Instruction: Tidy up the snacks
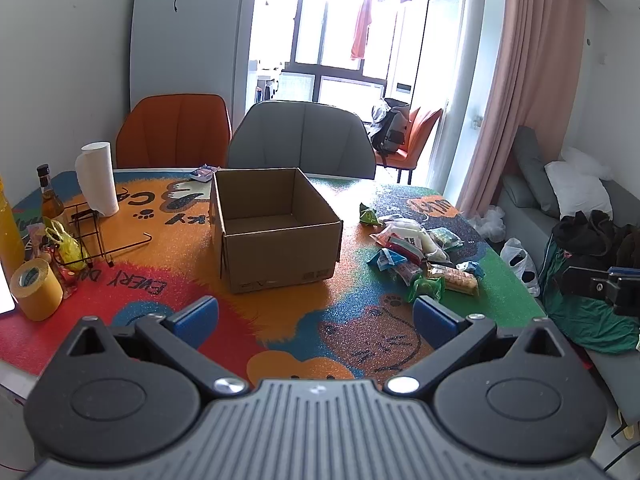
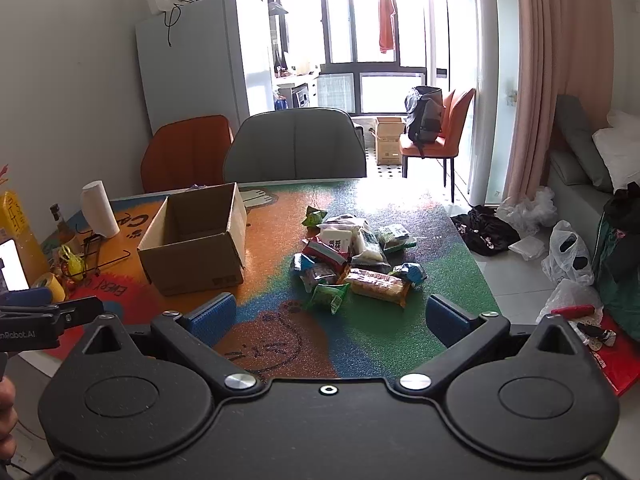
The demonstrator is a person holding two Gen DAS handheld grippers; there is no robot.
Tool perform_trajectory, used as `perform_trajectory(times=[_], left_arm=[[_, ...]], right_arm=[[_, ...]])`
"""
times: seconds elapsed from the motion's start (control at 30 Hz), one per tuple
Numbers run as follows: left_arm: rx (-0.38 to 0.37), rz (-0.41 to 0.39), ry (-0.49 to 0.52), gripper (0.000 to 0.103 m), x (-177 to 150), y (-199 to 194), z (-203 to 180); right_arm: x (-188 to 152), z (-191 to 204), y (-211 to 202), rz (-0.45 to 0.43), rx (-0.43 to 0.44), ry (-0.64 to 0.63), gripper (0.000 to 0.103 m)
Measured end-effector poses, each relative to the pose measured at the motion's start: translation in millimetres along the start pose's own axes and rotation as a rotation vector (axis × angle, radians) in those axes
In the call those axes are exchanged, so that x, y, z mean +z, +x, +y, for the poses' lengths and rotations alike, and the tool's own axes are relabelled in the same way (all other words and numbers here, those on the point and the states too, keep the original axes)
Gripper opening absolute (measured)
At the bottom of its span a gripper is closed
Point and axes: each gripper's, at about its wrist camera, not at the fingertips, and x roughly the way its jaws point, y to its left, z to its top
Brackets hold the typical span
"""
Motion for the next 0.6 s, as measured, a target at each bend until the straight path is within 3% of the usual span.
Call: perform_trajectory(times=[0.6], left_arm=[[-0.004,-0.003,0.005,0.103,-3.5,-1.0,-1.5]], right_arm=[[-0.9,-1.2,-0.5,-0.004,-0.008,0.003,0.103]])
